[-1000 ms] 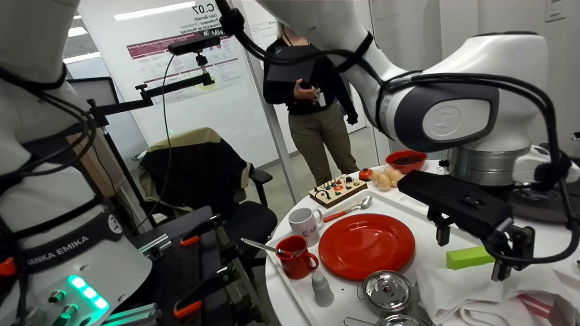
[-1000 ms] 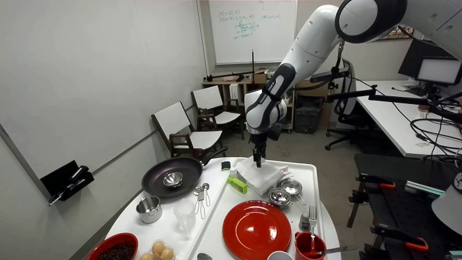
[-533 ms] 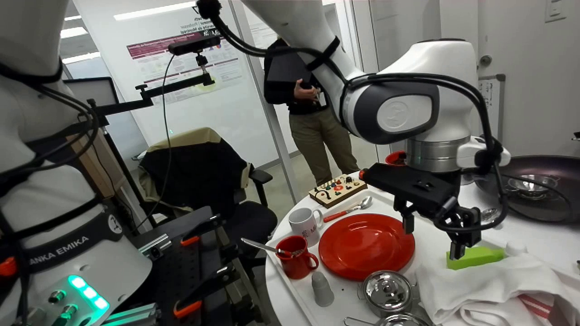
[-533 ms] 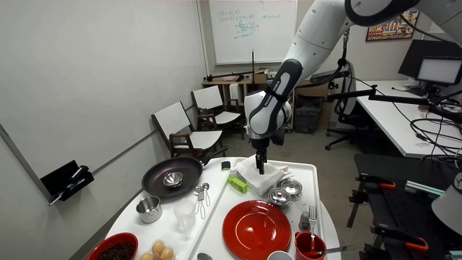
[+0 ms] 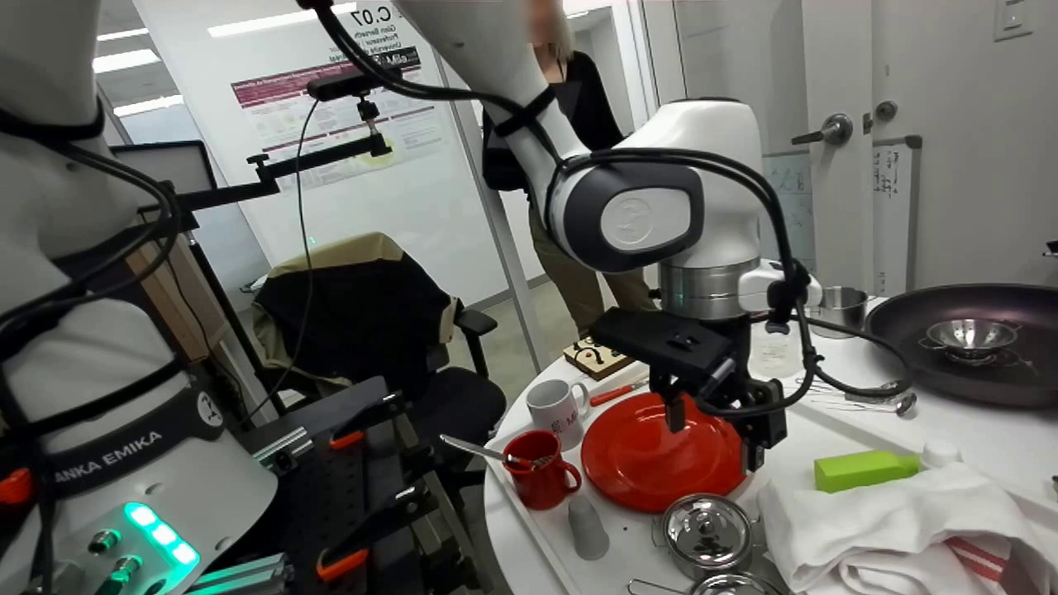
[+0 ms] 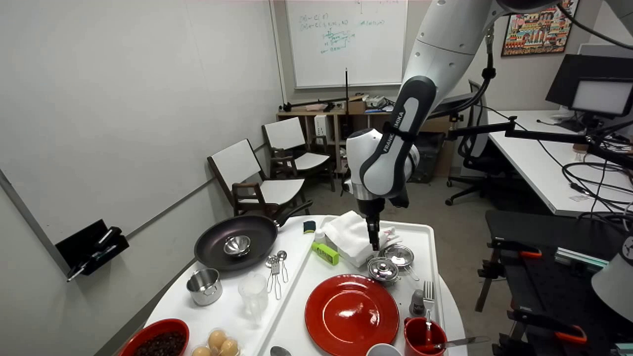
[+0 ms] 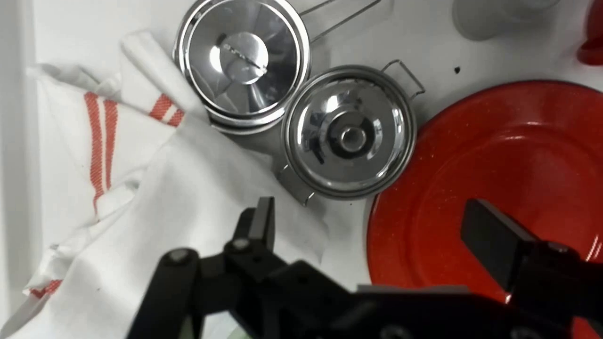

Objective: Use the white towel to wipe the pan

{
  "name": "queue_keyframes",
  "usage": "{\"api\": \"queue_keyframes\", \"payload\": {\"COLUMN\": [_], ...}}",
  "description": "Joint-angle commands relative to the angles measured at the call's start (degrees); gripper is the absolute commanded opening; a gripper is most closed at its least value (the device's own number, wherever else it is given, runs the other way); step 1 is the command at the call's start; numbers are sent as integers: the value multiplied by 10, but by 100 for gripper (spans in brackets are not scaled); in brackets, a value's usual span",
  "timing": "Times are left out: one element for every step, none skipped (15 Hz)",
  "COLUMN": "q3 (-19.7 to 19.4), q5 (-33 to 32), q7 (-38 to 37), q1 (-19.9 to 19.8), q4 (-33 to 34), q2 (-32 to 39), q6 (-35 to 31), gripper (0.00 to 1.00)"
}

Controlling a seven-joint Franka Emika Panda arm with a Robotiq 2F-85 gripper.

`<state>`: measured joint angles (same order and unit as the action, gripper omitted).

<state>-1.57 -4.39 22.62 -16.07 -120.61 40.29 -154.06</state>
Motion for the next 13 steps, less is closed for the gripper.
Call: {"api": "queue_keyframes", "payload": {"q3": [-15,-18,-20,-23,-6,-8,-9,-10,-11,-12,-12,-13,-13], "q5": [-36,-44,-52,-58,-43,-48,-49,-50,-51,-51,-52,-52,-52], "q7": [-15,-18,-22,-26,-11,-15,-16,-16,-16,-16,-16,-16,-16], "q1": [32,40,46,53,29,35,39,41,41,41,41,41,41], "q4": [-87,-102,-115,-127,-83,-95,-102,-107,-108,-109,-109,-109,-109], "q2": [-48,-54,-59,-64,-32,-38,-42,-46,-48,-48,-49,-49,-49], "q6": [-50,-62,-71,-80,-55,-63,-66,-67,-67,-67,-67,-67,-68], "gripper": [100,100,100,100,100,100,100,100,100,100,100,100,100]}}
